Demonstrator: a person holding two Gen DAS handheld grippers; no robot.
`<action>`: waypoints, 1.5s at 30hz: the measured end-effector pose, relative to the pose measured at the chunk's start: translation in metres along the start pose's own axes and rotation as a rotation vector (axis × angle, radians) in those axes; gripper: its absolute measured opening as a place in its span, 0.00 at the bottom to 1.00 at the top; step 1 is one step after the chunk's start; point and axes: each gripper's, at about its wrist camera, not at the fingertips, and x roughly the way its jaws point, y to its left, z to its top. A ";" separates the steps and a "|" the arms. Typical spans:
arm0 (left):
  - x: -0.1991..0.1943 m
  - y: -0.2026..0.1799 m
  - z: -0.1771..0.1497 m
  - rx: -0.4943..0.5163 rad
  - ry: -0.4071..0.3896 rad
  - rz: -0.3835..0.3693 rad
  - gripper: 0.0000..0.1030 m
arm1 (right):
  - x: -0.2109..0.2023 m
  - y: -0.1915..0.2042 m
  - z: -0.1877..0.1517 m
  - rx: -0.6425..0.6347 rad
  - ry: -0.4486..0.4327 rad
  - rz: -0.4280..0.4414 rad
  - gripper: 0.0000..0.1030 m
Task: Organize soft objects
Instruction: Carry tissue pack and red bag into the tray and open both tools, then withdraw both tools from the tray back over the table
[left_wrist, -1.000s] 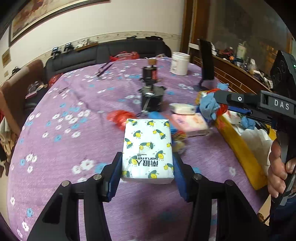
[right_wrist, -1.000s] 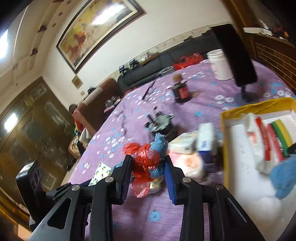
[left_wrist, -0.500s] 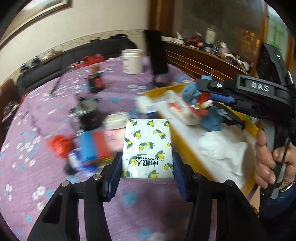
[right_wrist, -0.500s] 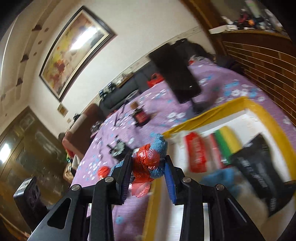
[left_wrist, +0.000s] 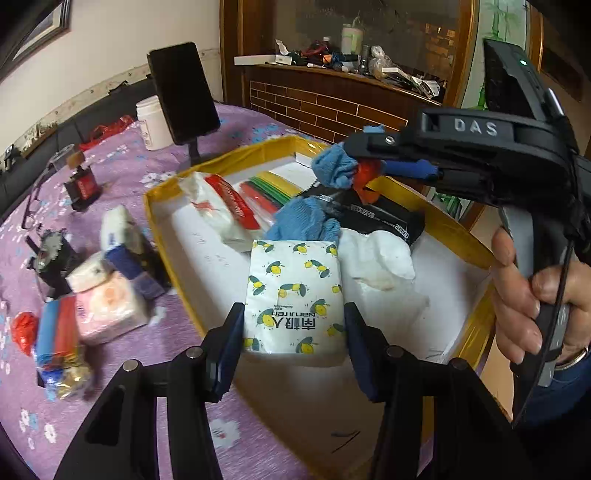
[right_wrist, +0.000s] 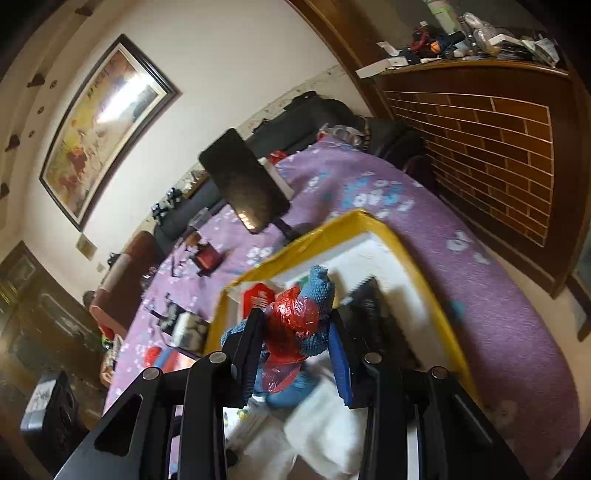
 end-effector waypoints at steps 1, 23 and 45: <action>0.004 -0.002 0.001 0.002 0.002 0.008 0.50 | -0.001 -0.003 -0.001 -0.008 0.003 -0.025 0.36; 0.019 -0.005 -0.001 0.028 -0.006 0.069 0.52 | 0.014 0.026 -0.014 -0.225 0.039 -0.209 0.48; -0.087 0.076 0.004 -0.102 -0.196 0.253 0.65 | -0.029 0.074 0.005 -0.190 -0.105 0.151 0.64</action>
